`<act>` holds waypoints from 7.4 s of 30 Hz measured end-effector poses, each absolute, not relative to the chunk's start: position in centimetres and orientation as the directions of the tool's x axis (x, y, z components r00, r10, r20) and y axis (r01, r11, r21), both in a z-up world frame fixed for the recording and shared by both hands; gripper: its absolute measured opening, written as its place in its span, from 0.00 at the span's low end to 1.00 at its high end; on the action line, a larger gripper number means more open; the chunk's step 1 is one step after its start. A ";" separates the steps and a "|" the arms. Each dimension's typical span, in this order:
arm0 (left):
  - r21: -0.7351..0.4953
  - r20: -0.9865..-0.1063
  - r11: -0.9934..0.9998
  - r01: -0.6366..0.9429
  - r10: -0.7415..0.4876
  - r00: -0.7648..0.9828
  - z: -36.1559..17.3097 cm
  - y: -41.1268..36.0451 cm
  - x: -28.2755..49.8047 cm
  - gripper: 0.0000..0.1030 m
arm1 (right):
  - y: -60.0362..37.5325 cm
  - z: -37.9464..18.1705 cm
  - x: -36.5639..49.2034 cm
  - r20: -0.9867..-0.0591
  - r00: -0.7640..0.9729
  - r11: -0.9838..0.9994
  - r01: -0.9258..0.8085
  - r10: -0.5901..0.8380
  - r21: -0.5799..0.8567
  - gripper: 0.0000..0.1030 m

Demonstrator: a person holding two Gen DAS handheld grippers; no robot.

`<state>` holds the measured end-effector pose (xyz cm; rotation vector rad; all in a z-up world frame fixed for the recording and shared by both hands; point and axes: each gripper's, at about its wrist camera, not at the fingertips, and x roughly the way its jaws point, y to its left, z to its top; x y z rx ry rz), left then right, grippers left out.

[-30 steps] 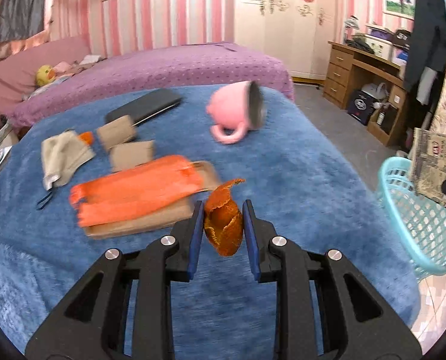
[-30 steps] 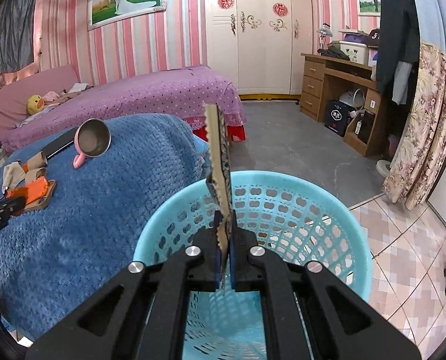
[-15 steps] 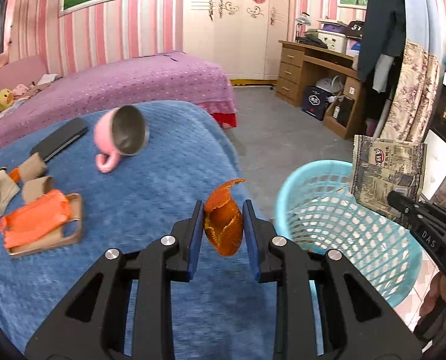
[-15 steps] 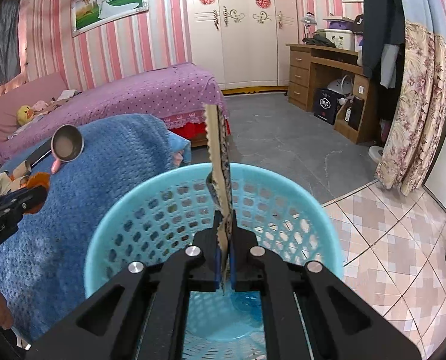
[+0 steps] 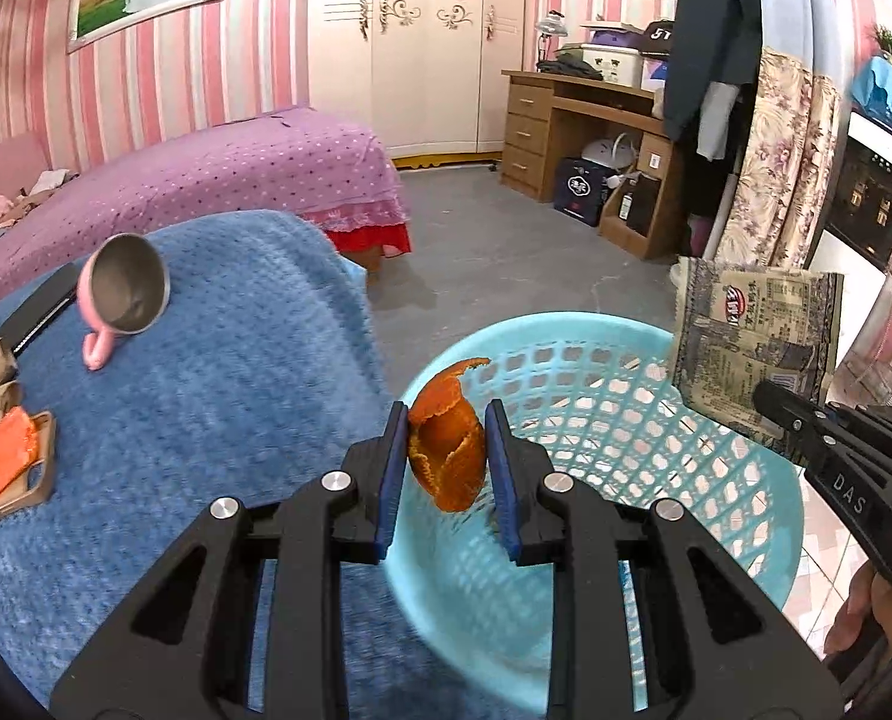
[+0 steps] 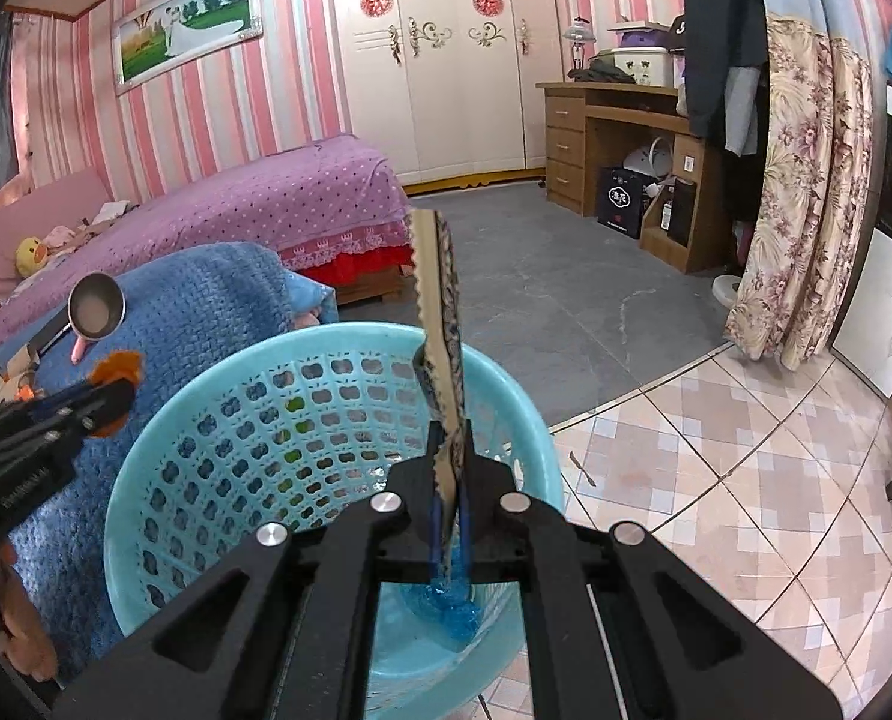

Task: Collect trash
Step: 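Open the left gripper over the basket while the right gripper releases the packet, then move both open grippers back over the bed, then grasp the orange snack bag with the left gripper, then grasp the brown cardboard roll with the right gripper while the left holds the bag, then carry the orange bag and cardboard roll in both grippers over the basket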

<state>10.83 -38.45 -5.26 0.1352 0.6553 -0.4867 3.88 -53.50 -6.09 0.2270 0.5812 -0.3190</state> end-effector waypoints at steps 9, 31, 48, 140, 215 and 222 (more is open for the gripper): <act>0.002 -0.609 0.859 0.512 -0.405 0.682 -4.9 -40.5 10.6 0.40 | -53.5 -6.2 3.8 -0.567 0.792 0.929 0.350 -0.227 0.118 0.04; 0.059 -0.559 0.939 0.338 -0.250 0.791 -3.1 -32.2 13.2 0.87 | -51.1 -6.7 6.1 -0.595 0.766 0.933 0.353 -0.243 0.073 0.47; 0.075 -0.545 0.964 0.255 -0.175 0.820 -2.2 -24.1 13.2 0.92 | -48.1 -4.6 7.3 -0.552 0.762 0.901 0.432 -0.339 0.042 0.90; -0.058 -0.605 0.967 -0.249 0.164 0.779 -2.4 14.0 19.8 0.23 | -9.0 -4.4 25.2 -0.647 0.761 0.984 -0.154 0.059 -0.092 0.89; -0.042 -0.626 0.995 0.093 -0.098 0.774 -2.5 -9.5 16.7 0.21 | -35.1 -3.5 12.7 -0.564 0.816 0.988 0.156 -0.127 0.003 0.55; -0.020 -0.615 0.988 0.152 -0.132 0.778 -2.0 -13.1 15.8 0.20 | -37.9 -2.7 11.6 -0.543 0.824 0.980 0.200 -0.163 0.010 0.55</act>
